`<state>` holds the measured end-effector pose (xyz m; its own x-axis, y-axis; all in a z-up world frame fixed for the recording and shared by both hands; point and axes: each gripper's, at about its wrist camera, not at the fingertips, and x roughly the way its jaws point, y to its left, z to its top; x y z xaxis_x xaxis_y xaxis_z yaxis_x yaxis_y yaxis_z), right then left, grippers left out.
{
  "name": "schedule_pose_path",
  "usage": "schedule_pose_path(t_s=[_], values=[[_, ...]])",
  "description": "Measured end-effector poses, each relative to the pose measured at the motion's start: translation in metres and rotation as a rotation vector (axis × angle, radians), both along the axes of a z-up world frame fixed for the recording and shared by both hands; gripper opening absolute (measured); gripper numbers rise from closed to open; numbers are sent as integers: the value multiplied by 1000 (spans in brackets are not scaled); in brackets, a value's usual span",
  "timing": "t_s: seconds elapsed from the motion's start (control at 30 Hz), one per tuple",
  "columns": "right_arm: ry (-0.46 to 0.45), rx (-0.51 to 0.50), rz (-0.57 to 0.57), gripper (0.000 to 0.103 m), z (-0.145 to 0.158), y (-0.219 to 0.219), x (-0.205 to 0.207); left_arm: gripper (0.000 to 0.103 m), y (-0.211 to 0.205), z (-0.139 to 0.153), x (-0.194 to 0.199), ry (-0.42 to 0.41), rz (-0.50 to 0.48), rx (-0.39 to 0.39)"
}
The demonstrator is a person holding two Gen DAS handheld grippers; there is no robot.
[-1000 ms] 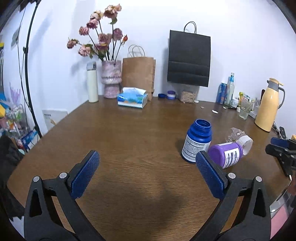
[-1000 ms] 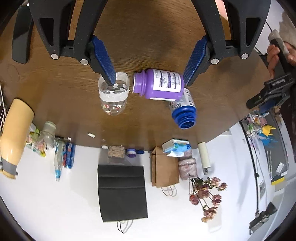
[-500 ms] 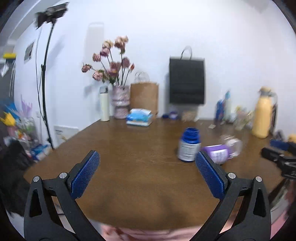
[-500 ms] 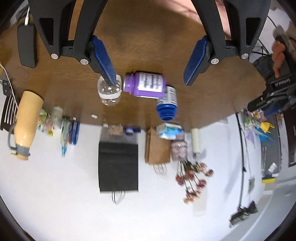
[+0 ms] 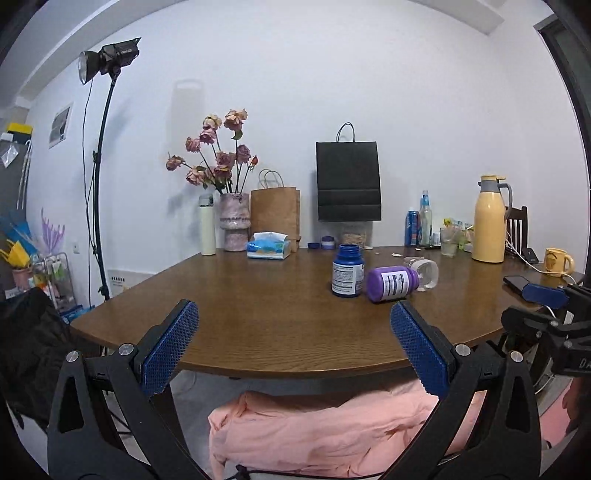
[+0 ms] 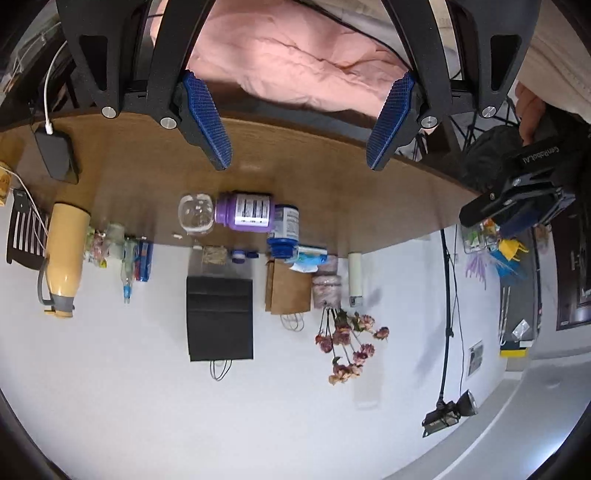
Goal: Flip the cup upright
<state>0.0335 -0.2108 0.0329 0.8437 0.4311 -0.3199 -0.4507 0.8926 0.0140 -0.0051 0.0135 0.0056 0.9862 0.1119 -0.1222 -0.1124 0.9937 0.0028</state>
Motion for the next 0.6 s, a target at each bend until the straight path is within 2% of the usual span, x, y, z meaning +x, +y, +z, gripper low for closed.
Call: schedule_pose_path(t_s=[0.6], values=[[19, 4, -17, 80, -1, 0, 3, 103, -1, 0, -8, -16, -14, 11]])
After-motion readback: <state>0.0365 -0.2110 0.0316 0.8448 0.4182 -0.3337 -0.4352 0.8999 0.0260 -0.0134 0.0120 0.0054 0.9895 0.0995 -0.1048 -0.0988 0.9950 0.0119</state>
